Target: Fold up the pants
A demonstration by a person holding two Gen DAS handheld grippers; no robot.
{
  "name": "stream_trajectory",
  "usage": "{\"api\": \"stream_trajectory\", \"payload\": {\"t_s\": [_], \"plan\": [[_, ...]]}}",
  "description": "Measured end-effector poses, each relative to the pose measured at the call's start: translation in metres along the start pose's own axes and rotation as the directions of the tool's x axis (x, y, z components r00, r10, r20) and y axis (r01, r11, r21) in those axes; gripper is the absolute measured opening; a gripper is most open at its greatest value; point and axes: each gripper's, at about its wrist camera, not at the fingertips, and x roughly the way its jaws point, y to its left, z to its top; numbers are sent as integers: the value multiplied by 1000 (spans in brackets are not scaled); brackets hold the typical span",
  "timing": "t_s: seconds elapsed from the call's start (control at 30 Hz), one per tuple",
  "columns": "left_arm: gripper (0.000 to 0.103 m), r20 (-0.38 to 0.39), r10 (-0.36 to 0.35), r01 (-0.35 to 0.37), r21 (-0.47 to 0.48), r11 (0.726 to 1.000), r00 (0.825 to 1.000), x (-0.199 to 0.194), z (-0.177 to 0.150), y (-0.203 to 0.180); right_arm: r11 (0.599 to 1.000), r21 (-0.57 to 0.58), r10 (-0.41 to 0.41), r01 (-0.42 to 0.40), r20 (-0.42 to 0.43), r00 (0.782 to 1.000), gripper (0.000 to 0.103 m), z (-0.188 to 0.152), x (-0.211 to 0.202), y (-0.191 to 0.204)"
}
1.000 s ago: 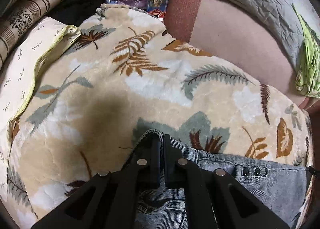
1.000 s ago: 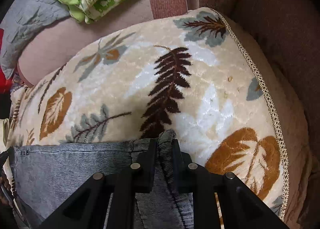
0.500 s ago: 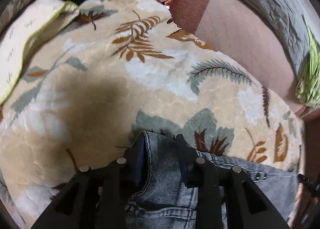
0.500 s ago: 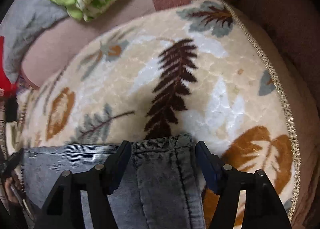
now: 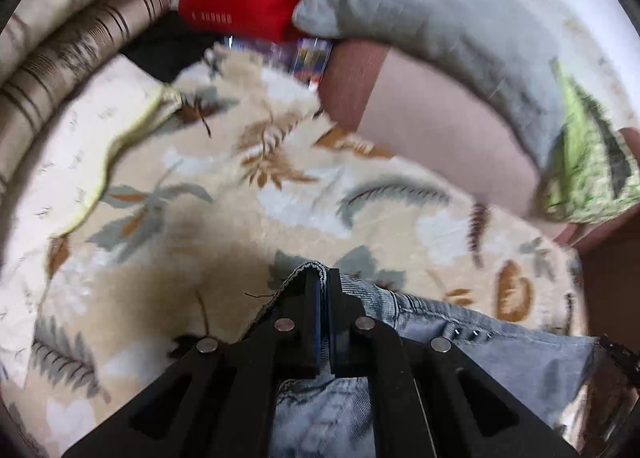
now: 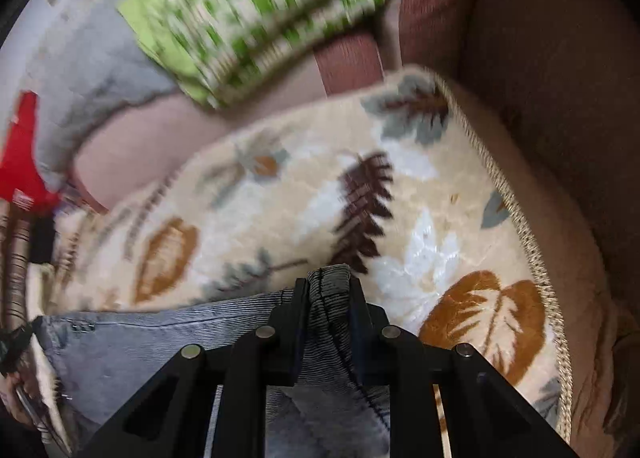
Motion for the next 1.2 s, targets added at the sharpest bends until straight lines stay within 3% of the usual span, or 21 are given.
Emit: {"api": "stream_trajectory", "payload": {"t_s": [0.2,0.33,0.4,0.43,0.5,0.6,0.67,0.7,0.73,0.8,0.87,0.93,0.97,1.1,1.2], "plan": [[2,115,-112,114,-6,994,987,-109,-41,20,994,7,109,-112,169,980,20,-23,-98,1],[3,133,-159,164,-22,986,978,-160,-101,61,987,-5,156,-160,236,959,23,-90,-153,-18],[5,84,-170,173,-31,984,982,-170,-137,86,980,-10,197,-199,187,962,27,-137,-160,-32],[6,50,-150,153,-46,987,987,-170,-153,98,983,-10,185,-186,130,974,46,-166,-155,-41],[7,-18,-81,79,-87,993,997,-167,-182,129,994,0,110,-110,-18,994,70,-216,-136,-60],[8,-40,23,-29,-151,988,999,-171,-197,159,992,117,54,-43,-97,994,70,-270,-135,-95],[15,-8,23,-24,-167,986,1000,-180,-197,158,968,240,80,-66,-50,995,70,-285,-153,-110],[24,15,15,-12,-151,989,1000,-185,-196,149,956,281,99,-88,-25,995,70,-286,-159,-113],[29,28,2,2,-123,992,1000,-187,-196,136,935,330,138,-129,-4,990,72,-288,-164,-114],[51,47,-31,35,-75,997,998,-187,-200,107,893,405,218,-196,-8,976,74,-289,-162,-108],[53,51,-53,55,-27,998,997,-180,-206,78,865,433,291,-254,-21,956,74,-287,-152,-94],[53,42,-27,26,18,999,999,-159,-214,50,823,498,331,-273,-29,943,74,-287,-138,-89],[53,34,-14,13,29,999,999,-150,-217,44,769,564,376,-299,-22,926,74,-288,-127,-89],[53,2,53,-53,42,998,999,-115,-228,34,620,706,457,-343,31,889,74,-299,-104,-85],[53,-23,70,-70,40,997,997,-98,-233,39,506,791,463,-345,89,882,74,-308,-93,-88]]}}
